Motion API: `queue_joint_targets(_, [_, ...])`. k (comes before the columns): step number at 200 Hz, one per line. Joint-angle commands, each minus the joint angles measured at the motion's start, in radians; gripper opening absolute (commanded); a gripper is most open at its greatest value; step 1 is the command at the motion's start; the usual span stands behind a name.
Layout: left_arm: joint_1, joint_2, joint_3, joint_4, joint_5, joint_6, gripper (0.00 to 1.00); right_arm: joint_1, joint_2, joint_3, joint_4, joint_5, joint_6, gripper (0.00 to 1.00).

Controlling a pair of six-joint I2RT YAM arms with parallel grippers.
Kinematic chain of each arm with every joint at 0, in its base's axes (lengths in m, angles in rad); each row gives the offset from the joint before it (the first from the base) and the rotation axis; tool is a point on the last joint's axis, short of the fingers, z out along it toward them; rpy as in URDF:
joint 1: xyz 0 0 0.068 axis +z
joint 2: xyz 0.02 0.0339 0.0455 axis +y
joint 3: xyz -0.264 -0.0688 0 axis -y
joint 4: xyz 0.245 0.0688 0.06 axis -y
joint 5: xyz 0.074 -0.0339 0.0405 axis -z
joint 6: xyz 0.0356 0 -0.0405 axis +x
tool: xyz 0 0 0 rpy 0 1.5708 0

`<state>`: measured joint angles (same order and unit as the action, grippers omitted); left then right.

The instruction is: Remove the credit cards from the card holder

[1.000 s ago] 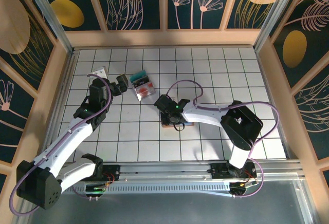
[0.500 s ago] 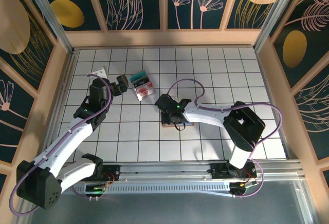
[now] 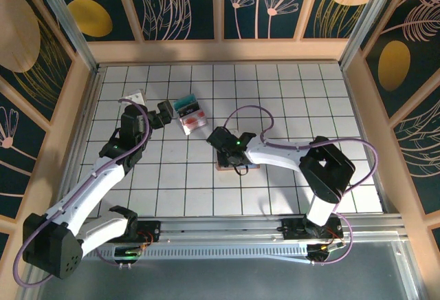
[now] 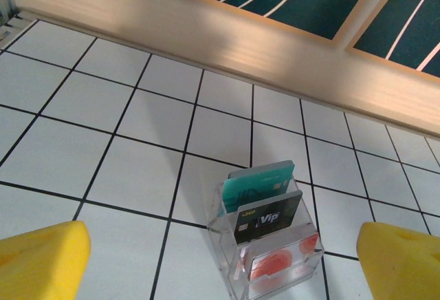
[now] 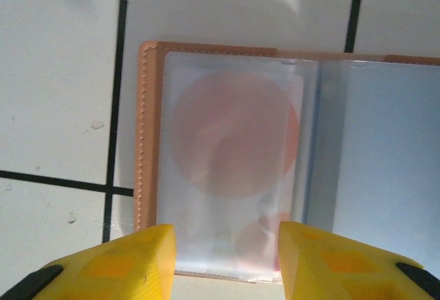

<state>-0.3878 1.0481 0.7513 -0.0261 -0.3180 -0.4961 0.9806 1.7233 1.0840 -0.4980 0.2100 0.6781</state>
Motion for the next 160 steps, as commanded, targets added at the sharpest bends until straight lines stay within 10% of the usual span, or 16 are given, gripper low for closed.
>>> queue_joint_targets(1, [0.001,0.014,-0.001,0.003,0.013,-0.024,0.99,0.013,0.018,0.028,0.018,-0.022,-0.012,0.45])
queue_joint_targets(160, [0.001,0.049,0.013,0.020,0.041,-0.027,0.99,-0.032,0.048,-0.048,0.052,-0.047,0.006,0.44])
